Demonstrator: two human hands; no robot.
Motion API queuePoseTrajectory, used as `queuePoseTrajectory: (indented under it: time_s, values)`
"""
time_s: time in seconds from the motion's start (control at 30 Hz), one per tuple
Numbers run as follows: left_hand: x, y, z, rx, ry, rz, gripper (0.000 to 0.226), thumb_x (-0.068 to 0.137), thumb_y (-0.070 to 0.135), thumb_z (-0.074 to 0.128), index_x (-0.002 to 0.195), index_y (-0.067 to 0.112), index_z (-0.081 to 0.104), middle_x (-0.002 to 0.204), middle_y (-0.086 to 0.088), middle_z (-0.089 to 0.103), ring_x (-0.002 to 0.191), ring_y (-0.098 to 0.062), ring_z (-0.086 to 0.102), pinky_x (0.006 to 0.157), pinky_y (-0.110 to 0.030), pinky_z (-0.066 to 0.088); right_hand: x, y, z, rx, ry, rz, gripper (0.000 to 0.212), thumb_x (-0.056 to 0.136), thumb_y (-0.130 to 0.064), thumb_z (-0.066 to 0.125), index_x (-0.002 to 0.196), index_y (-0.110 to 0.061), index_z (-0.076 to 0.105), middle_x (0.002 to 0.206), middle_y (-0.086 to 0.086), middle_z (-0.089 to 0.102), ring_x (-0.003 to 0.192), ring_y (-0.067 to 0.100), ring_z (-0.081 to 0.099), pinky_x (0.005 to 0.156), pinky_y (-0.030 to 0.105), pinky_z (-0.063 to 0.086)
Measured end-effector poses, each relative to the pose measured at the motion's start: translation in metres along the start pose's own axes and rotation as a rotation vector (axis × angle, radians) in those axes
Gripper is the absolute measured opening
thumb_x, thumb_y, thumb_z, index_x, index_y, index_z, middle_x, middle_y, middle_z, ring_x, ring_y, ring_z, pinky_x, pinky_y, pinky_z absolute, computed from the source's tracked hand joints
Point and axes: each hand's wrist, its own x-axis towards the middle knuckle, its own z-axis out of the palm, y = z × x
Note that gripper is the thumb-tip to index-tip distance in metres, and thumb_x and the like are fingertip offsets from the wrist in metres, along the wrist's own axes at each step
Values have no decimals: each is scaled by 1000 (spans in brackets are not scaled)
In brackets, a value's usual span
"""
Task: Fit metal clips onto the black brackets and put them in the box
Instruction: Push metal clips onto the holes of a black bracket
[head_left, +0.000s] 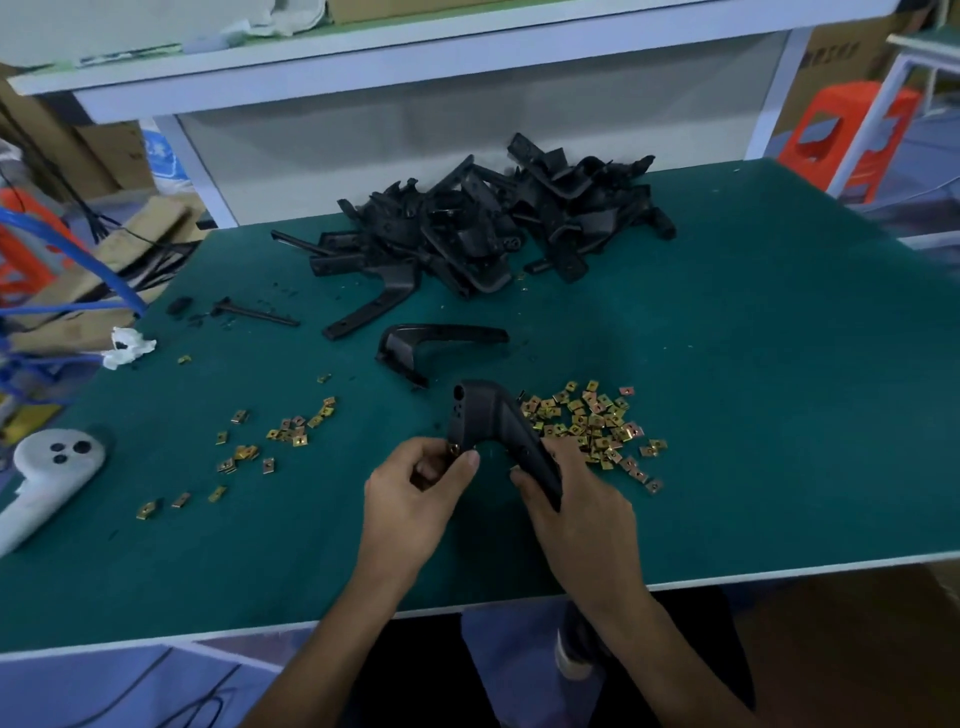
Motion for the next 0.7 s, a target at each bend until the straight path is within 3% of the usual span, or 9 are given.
queuePoseTrajectory:
  time_s: [0.13, 0.2, 0.27, 0.37, 0.57, 0.7]
  values:
    - [-1, 0, -3, -54, 62, 42, 21, 87, 51, 64, 92, 34, 75, 88, 8, 71, 80, -5, 65, 72, -16, 49, 3, 6, -6, 135, -32, 142, 28, 96, -52, 61, 118, -36, 54, 84, -19, 67, 76, 8, 64, 63, 29, 49]
    - [3, -4, -9, -68, 199, 3, 11, 93, 39, 62, 94, 35, 73, 96, 12, 73, 89, -2, 67, 80, -14, 49, 3, 8, -10, 211, -22, 201, 22, 95, -52, 61, 113, -42, 53, 83, -22, 66, 79, 2, 63, 58, 19, 46]
    - [8, -9, -17, 8, 244, -54, 18, 97, 23, 63, 93, 39, 69, 95, 15, 73, 91, -2, 66, 83, -16, 49, 4, 9, -13, 250, 1, 231, 18, 96, -47, 62, 110, -46, 50, 83, -22, 66, 81, -3, 62, 58, 18, 47]
    - [11, -13, -27, 191, 114, -52, 23, 96, 15, 63, 99, 36, 69, 97, 12, 70, 90, -2, 65, 83, -25, 52, 5, 8, -15, 262, -11, 251, 20, 97, -43, 62, 111, -47, 49, 85, -24, 65, 82, -6, 61, 57, 18, 47]
    - [7, -9, -25, 478, -65, 164, 16, 88, 19, 77, 104, 18, 78, 92, 2, 59, 87, -16, 58, 82, -25, 45, 3, 5, -15, 224, -30, 238, 23, 94, -48, 61, 115, -41, 54, 86, -23, 67, 81, -5, 62, 57, 19, 49]
    - [6, -7, -21, 466, -93, 149, 5, 92, 18, 72, 96, 20, 72, 92, 8, 61, 91, -13, 55, 79, -9, 35, 1, 2, -14, 184, -37, 231, 27, 94, -42, 65, 118, -29, 63, 78, -20, 66, 75, -2, 62, 54, 13, 44]
